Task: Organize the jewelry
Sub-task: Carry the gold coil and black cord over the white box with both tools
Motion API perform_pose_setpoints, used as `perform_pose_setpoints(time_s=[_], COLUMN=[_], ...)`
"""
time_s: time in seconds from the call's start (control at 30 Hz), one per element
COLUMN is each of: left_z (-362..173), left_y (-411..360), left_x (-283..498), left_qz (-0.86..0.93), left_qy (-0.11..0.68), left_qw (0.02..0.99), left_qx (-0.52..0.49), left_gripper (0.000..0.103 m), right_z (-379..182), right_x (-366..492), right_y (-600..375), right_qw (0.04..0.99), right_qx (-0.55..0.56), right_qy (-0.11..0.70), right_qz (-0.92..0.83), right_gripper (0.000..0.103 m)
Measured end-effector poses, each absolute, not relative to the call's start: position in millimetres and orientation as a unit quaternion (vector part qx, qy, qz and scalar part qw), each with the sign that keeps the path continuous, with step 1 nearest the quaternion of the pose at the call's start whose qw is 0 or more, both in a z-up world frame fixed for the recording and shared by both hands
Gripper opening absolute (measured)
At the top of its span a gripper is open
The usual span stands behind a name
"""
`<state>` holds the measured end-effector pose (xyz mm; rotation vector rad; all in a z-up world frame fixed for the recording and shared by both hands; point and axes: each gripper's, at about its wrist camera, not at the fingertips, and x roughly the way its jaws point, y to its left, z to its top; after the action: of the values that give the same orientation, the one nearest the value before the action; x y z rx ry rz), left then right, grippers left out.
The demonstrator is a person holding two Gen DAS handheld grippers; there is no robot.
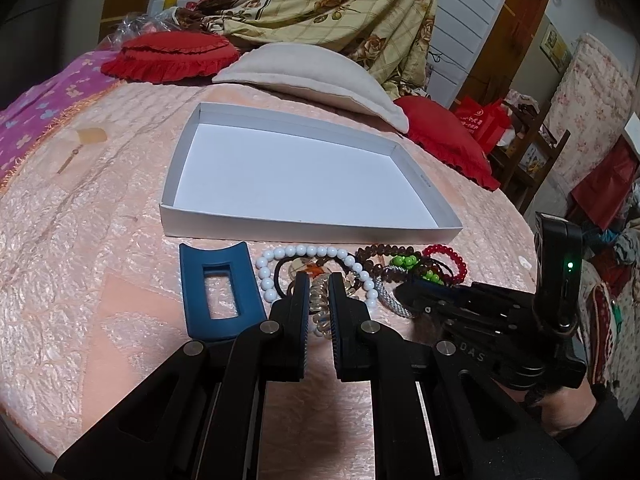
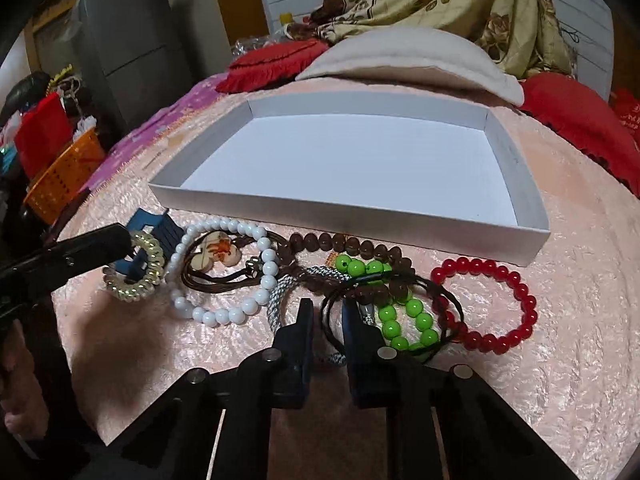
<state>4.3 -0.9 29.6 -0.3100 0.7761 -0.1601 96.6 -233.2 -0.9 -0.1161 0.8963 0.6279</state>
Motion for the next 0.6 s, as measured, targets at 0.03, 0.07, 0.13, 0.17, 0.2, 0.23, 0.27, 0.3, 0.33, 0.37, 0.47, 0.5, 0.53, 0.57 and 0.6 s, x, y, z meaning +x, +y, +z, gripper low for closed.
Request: perform_pose_setpoints(time_s=[0.03, 0.07, 0.13, 0.17, 0.2, 0.23, 0.27, 0.3, 0.33, 0.37, 0.47, 0.5, 0.53, 0.57, 0.6], left_z=[29.6, 29.6, 29.5, 29.6, 29.8, 29.6, 29.4, 29.5, 29.3, 29.6, 30.6, 31.4, 32.8, 34.4, 36.6], left_y=[-1.5, -1.7, -1.4, -1.0, -1.1, -1.2, -1.3, -1.2, -2.1, -2.1, -3.3, -3.7, -4.3, -5.1, -5.8], left_x=[4.3, 4.2, 4.5, 4.5, 4.4, 4.1, 4.2, 4.1, 4.1, 4.2, 4.3, 4.6, 5.4, 6.4, 8.1], left_qz=[-0.078, -0.078, -0.079, -0.079, -0.079, -0.08, -0.08, -0.081, -0.082, -0.082, -0.084, -0.084, -0.085, -0.086, -0.087], left_qy=[0.377, 0.376, 0.376, 0.376, 0.375, 0.375, 0.375, 0.375, 0.375, 0.375, 0.372, 0.37, 0.368, 0.366, 0.364], left_qw=[0.911, 0.911, 0.911, 0.911, 0.911, 0.911, 0.911, 0.911, 0.911, 0.911, 0.912, 0.913, 0.914, 0.914, 0.915], left_qx=[-0.15, -0.149, -0.15, -0.151, -0.151, -0.152, -0.152, -0.152, -0.151, -0.15, -0.15, -0.15, -0.15, -0.15, -0.149], left_gripper=[0.008, 0.008, 0.008, 0.008, 0.008, 0.008, 0.008, 0.008, 0.008, 0.008, 0.008, 0.008, 0.008, 0.008, 0.008], right_z=[-0.8, -0.2, 2.7, 5.2, 8.2, 10.8, 14.8, 19.2, 24.0, 28.3, 43.2, 47.7, 52.4, 56.0, 60.7], right_x=[96.6, 96.6, 93.3, 90.8, 88.2, 86.0, 82.8, 79.6, 76.3, 73.7, 64.5, 62.7, 61.5, 60.5, 59.8], right_y=[-232.0, -232.0, -232.3, -232.9, -234.7, -236.6, -239.7, -243.0, -245.8, -248.4, -256.7, -258.8, -259.7, -259.2, -259.8], right_qw=[0.853, 0.853, 0.854, 0.855, 0.856, 0.857, 0.859, 0.861, 0.864, 0.866, 0.873, 0.874, 0.877, 0.878, 0.879], right_qx=[-0.059, -0.059, -0.062, -0.064, -0.063, -0.062, -0.06, -0.057, -0.055, -0.053, -0.043, -0.038, -0.036, -0.034, -0.031], right_qy=[0.425, 0.424, 0.418, 0.414, 0.411, 0.408, 0.404, 0.399, 0.394, 0.389, 0.373, 0.368, 0.363, 0.359, 0.353], right_qz=[0.298, 0.299, 0.304, 0.306, 0.308, 0.308, 0.308, 0.31, 0.309, 0.309, 0.313, 0.314, 0.315, 0.315, 0.318], right_gripper=[0.006, 0.003, 0.003, 0.003, 0.003, 0.003, 0.003, 0.003, 0.003, 0.003, 0.003, 0.003, 0.003, 0.003, 0.003])
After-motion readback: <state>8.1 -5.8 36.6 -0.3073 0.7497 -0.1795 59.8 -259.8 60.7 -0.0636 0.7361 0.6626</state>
